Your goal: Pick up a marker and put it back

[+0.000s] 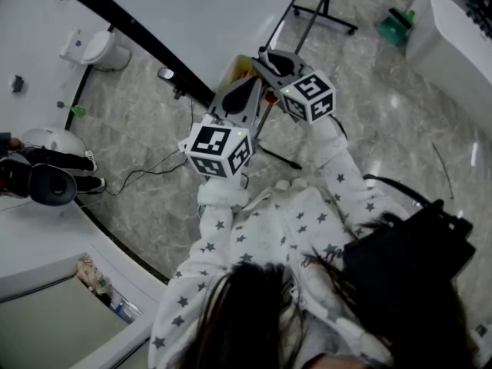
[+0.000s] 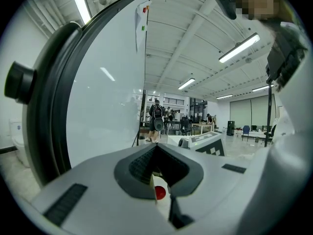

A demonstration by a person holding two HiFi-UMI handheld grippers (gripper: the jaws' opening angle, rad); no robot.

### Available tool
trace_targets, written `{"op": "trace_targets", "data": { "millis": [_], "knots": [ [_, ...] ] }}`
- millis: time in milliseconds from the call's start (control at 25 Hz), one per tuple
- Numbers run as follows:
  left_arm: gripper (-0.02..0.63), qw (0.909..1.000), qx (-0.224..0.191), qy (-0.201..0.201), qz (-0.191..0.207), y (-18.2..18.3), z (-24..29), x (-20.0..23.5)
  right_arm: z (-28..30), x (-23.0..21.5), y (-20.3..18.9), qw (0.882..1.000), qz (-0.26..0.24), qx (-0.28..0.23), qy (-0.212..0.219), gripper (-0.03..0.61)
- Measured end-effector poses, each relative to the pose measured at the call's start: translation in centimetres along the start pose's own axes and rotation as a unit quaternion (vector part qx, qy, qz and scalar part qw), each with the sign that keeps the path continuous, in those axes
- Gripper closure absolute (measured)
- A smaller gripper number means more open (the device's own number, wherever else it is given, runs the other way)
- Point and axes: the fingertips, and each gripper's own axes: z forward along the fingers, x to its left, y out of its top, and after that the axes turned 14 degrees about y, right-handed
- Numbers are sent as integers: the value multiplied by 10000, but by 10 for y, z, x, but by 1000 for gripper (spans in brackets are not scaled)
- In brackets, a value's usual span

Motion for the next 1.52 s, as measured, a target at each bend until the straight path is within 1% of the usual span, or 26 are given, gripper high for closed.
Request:
{"op": "trace_targets", "data": {
  "millis": [280, 320, 360, 440, 600, 720, 840, 920, 1000, 1040, 1120, 1320, 1520],
  "knots": [
    [614, 10000, -14, 41, -11, 0, -2, 2, -5, 3, 9, 9998, -59, -185, 7, 500],
    [612, 10000, -24, 43, -7, 1, -3, 2, -6, 3, 11, 9997, -28, -237, 18, 448],
    [612, 10000, -41, 43, -5, 2, -3, 2, -8, 4, 15, 9995, 10, -304, 28, 416],
    [612, 9999, -94, 41, 0, 5, -4, 3, -13, 6, 24, 9992, -6, -402, 13, 416],
    [613, 9996, -290, 32, -4, 16, -10, 5, -25, 14, 45, 9986, -299, -430, -66, 417],
    [614, 9988, -484, -2, 8, 29, -16, 4, -33, 27, 60, 9985, -478, -274, 68, 417],
    [613, 9978, -656, -94, 9, 39, -19, 2, -39, 40, 73, 9982, -507, -278, 176, 419],
    [612, 9970, -747, -179, -6, 43, -20, 0, -43, 47, 81, 9976, -593, -307, 155, 494],
    [614, 9965, -806, -238, -14, 48, -22, -4, -48, 55, 90, 9972, -661, -322, 165, 519],
    [614, 9962, -827, -260, -16, 51, -24, -7, -51, 59, 95, 9970, -665, -349, 178, 547],
    [613, 9957, -872, -307, -11, 58, -30, -12, -57, 68, 106, 9968, -661, -412, 203, 570],
    [613, 9947, -944, -415, -46, 63, -39, -22, -68, 83, 116, 9966, -661, -418, 256, 571],
    [614, 9941, -1000, -413, -12, 61, -37, -19, -66, 86, 109, 9968, -591, -474, 245, 572]
  ]
}}
